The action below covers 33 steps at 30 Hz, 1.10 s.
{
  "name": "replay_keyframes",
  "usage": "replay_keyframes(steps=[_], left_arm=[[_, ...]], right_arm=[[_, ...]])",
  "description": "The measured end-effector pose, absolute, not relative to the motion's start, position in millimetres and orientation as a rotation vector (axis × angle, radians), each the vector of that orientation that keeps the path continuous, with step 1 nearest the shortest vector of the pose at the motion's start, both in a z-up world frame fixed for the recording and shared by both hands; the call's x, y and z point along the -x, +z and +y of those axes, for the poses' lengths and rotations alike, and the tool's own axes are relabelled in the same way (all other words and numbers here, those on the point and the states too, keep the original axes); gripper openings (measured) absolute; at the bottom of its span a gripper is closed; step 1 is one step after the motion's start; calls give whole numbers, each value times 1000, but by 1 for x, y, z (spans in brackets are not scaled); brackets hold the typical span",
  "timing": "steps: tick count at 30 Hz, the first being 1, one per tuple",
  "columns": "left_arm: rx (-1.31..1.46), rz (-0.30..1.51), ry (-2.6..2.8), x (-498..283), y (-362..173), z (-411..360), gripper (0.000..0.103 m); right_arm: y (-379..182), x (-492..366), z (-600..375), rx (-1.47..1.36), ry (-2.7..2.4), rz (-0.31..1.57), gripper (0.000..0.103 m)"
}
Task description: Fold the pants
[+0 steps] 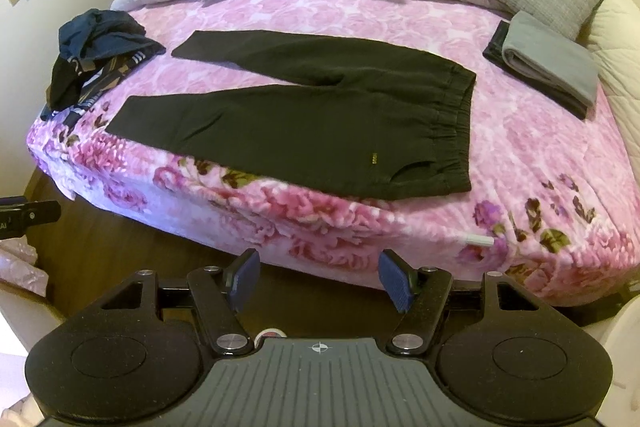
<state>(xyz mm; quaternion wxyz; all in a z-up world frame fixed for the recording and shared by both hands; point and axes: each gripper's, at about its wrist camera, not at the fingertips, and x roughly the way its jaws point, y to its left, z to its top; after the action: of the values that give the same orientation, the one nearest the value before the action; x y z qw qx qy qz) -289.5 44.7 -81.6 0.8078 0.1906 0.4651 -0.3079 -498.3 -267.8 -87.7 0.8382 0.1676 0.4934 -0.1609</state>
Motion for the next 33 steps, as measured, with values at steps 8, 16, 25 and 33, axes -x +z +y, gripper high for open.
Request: replay_keyframes(steps=[8,16,25,33], left_arm=[[-394,988,-642,294,-83,50,67],[-386,981,-634,291,-85,45,67],[-384,968,-616,271,-84,34,67],[-367,957,-608,210,-93,6,67]], right_arm=[[-86,501,-269,-328,-334,1033,63],[-84,500,-279,-310,-334,1020,63],[-84,483,-293,-305,-321,1010,63],[-92,436,-318,-327,-336,1015,63]])
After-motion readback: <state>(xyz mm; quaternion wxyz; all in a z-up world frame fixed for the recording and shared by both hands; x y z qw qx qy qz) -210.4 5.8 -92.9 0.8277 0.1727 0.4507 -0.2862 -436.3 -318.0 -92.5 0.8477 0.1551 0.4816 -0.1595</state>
